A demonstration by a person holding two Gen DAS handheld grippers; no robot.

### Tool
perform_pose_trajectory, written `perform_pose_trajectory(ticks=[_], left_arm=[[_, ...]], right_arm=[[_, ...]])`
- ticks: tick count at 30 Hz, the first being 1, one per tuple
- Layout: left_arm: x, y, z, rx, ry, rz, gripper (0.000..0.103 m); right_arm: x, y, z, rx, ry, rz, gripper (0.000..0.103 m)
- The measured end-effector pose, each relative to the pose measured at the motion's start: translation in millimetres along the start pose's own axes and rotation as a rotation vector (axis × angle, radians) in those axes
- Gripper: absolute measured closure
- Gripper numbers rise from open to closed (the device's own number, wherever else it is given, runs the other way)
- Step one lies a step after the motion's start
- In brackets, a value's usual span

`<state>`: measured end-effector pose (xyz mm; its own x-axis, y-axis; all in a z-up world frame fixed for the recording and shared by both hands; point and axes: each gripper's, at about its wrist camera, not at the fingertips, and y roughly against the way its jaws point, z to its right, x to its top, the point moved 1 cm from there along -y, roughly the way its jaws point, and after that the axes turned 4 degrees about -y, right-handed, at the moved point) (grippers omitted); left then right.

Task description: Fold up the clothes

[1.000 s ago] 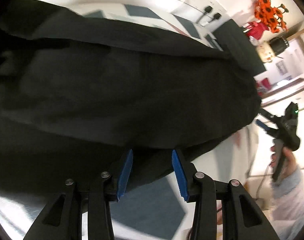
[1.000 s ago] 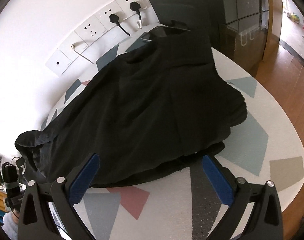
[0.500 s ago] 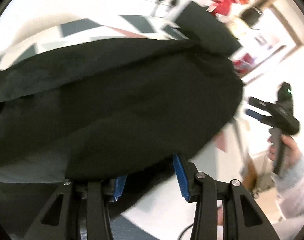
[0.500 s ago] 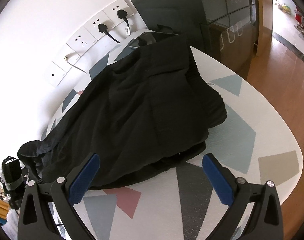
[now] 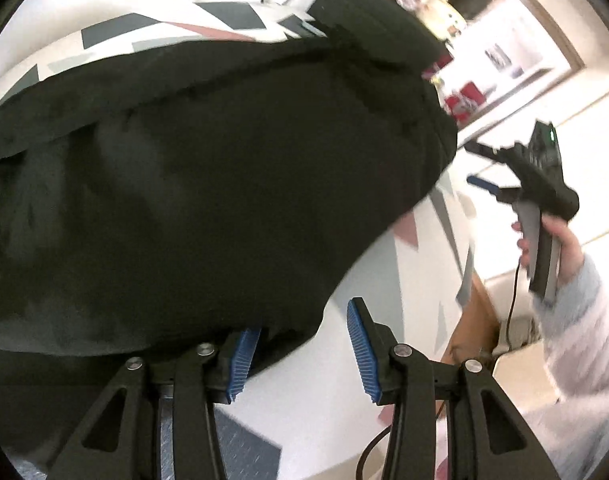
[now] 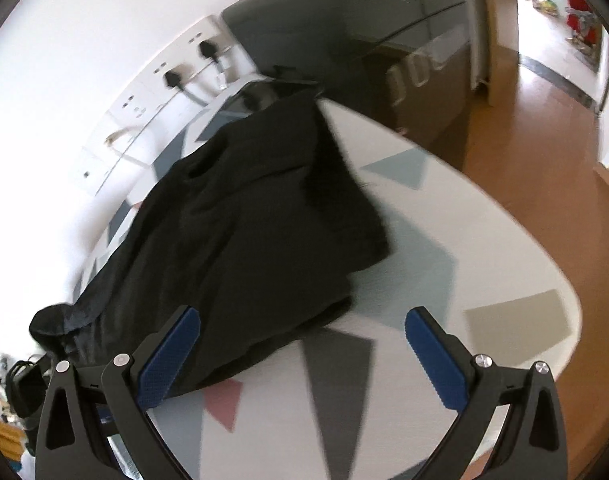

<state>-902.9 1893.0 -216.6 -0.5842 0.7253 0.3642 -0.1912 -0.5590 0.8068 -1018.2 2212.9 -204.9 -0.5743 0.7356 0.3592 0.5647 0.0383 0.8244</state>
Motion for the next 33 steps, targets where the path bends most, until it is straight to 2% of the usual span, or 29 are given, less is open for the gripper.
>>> perform_pose_trajectory(ticks=[5,7,9,12,13,14,15,17,23,25,29,33], left_arm=[[4.3,-11.9,8.9,0.031,0.021,0.000,0.061],[0.2,-13.3,12.1,0.060,0.000,-0.007,0.061],[-3.7,-12.9,13.2,0.084,-0.016,-0.018,0.069],[-6.0,-8.9,9.5,0.084,-0.011,-0.023,0.075],[-6.3,-7.6,9.0,0.083,-0.012,-0.025,0.075],[-6.5,-6.5,9.6,0.082,-0.018,-0.030,0.075],[-7.5,-6.4,11.7,0.085,-0.030,-0.037,0.075],[-10.8,-8.2,17.0,0.092,-0.055,-0.053,0.075],[-20.0,-22.2,24.7,0.057,-0.043,-0.092,0.075],[-18.8,-18.9,23.9,0.044,-0.018,-0.097,0.075],[-16.9,5.4,15.0,-0.022,0.046,-0.101,0.075],[-28.7,41.1,-0.6,-0.096,0.119,-0.084,0.074]], right_arm=[[17.5,10.2,27.2,0.001,-0.085,0.054,0.000],[24.5,9.4,25.4,0.008,-0.063,0.070,0.000],[30.7,4.7,15.2,0.002,-0.013,0.076,0.002],[36.4,-4.1,-6.4,-0.018,0.099,0.101,0.008],[35.9,-11.0,-8.2,-0.047,0.122,0.077,0.012],[35.3,-17.8,-10.1,-0.076,0.144,0.052,0.023],[34.8,-24.6,-11.9,-0.106,0.166,0.028,0.030],[33.7,-38.1,-15.6,-0.164,0.210,-0.022,0.035],[41.5,-44.0,-4.0,-0.248,0.200,-0.113,0.034],[45.1,-35.0,-5.8,-0.263,0.200,-0.099,0.034],[62.3,4.4,-34.6,-0.193,0.241,0.027,0.031],[68.7,13.7,-81.8,-0.055,0.330,0.033,0.029]])
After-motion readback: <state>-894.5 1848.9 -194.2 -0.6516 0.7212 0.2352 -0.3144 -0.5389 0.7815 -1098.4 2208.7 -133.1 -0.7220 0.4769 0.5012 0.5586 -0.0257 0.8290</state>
